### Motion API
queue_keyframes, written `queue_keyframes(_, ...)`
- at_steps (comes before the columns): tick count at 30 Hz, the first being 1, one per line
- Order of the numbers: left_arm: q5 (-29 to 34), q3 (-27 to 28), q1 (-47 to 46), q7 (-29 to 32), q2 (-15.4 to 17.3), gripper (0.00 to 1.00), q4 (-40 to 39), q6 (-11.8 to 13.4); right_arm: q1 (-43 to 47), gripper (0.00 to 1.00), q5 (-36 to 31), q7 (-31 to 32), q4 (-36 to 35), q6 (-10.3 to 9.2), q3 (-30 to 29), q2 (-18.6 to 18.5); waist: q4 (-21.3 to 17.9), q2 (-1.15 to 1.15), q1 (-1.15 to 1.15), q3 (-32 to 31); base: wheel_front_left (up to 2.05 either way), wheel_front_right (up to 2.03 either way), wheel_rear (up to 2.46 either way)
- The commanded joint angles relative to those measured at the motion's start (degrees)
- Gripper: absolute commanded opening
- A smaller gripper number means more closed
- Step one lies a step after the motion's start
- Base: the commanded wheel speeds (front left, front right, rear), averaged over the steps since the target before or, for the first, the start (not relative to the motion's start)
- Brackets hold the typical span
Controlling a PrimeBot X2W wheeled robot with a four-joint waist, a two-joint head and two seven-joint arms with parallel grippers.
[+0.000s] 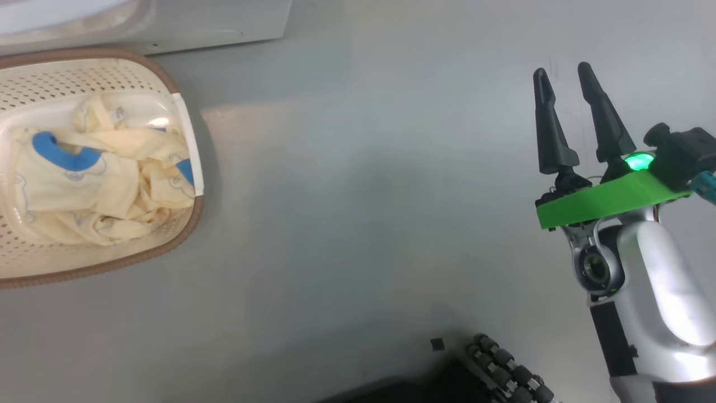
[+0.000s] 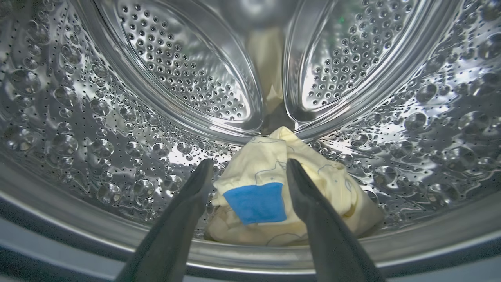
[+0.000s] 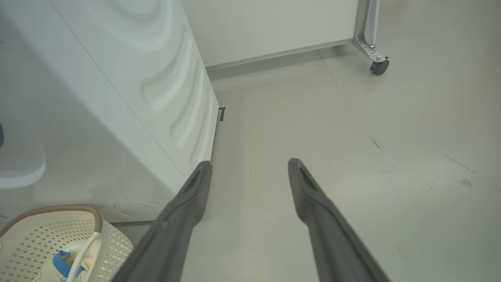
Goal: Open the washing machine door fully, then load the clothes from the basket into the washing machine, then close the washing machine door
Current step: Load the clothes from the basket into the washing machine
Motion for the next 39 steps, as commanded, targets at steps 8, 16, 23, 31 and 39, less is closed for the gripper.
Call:
queue_keyframes(8,-4.97,-1.24,10.66,-1.79,-0.6,1.0,-5.89,0.03,3.67,1.0,-3.11,-0.52,-0.62,-0.16,-1.08,-0.16,5.4,0.0,0.0,-8.45,0.0,0.0,0.0)
queue_keyframes(16,-6.92,-0.55,24.26,-1.98,-2.22,1.0,-13.83,0.05,6.4,1.0,-4.08,-0.52,0.42,-0.16,-1.81,-1.38,8.59,0.0,0.0,-16.29,0.0,0.0,0.0)
queue_keyframes(23,-6.14,2.0,37.78,-2.0,-2.49,1.0,-23.2,2.88,8.76,1.0,-4.0,-0.52,1.81,-0.16,-0.89,-2.36,10.04,0.0,0.0,-24.23,0.0,0.0,0.0)
queue_keyframes(31,-1.82,3.62,53.91,-2.0,-1.59,1.0,-36.2,7.7,10.83,1.0,-2.6,-0.52,3.28,-0.16,0.53,-2.4,9.61,0.0,0.0,-30.88,0.0,0.0,0.0)
queue_keyframes(39,1.55,4.04,68.25,-2.0,-3.63,1.0,-47.26,10.92,15.01,1.0,-1.13,-0.52,3.95,-0.16,0.89,-1.68,9.89,0.0,0.0,-36.69,0.0,0.0,0.0)
